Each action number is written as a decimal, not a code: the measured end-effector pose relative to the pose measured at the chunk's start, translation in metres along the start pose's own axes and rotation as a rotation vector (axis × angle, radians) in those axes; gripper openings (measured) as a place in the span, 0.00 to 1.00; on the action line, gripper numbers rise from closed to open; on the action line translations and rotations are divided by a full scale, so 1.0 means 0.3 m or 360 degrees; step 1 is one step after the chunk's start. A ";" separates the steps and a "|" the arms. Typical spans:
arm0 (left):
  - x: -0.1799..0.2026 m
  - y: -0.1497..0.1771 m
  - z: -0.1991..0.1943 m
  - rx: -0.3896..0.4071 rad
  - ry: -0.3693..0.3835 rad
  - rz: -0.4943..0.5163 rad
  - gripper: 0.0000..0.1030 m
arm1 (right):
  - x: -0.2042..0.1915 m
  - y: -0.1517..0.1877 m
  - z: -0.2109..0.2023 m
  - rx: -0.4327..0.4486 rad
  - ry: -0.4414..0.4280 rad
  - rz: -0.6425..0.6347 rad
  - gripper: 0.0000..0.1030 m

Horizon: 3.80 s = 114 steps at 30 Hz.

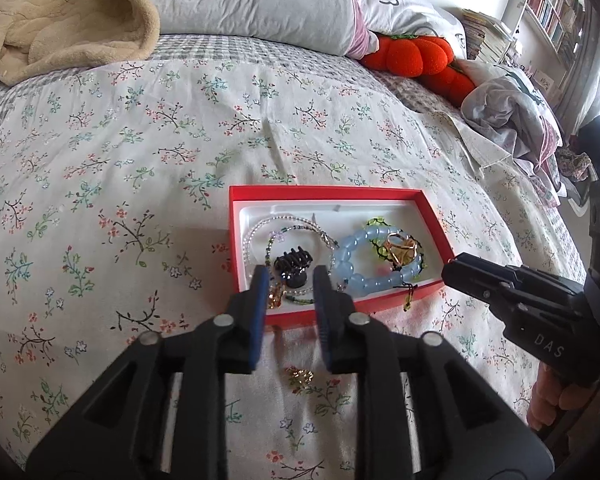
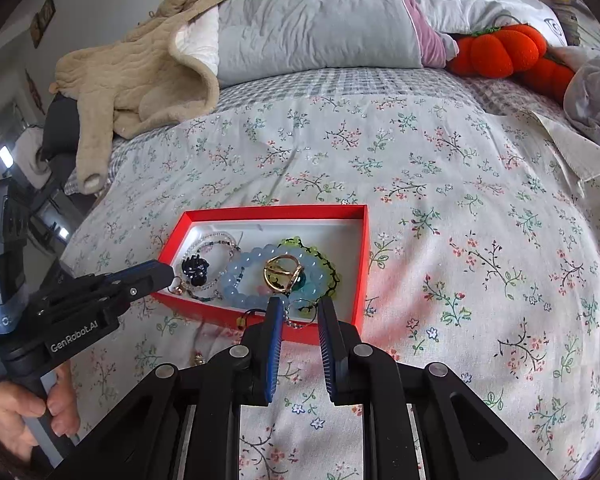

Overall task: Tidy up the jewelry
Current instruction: 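Carry the earring and silver ring into the red box and open both tools, then move the open left tool over the gold cluster earring on the bedspread, then grasp the gold cluster earring with the left tool and lift it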

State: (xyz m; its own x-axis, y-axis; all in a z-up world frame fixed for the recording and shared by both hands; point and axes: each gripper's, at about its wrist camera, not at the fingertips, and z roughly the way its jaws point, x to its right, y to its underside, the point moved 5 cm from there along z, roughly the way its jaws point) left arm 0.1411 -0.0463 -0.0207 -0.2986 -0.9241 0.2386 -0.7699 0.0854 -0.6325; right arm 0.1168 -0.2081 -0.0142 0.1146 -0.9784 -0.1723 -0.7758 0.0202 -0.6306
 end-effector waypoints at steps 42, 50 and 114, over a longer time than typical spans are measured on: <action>-0.075 0.202 -0.031 -0.0337 -0.0174 -0.0078 0.73 | 0.014 0.094 -0.053 -0.0104 0.0118 0.0050 0.70; -0.036 0.271 0.019 -0.0419 -0.0036 -0.0062 0.49 | 0.038 0.235 0.014 -0.0294 0.0194 -0.0021 0.70; 0.079 0.250 0.139 -0.0358 0.0047 0.0438 0.11 | 0.039 0.268 0.018 -0.0216 0.0118 -0.0202 0.72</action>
State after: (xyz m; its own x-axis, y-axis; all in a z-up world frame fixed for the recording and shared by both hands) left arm 0.0999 -0.0774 -0.0931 -0.5255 -0.8443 0.1050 -0.7623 0.4125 -0.4987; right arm 0.0591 -0.2169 -0.0712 0.1749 -0.9838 -0.0386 -0.8351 -0.1274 -0.5351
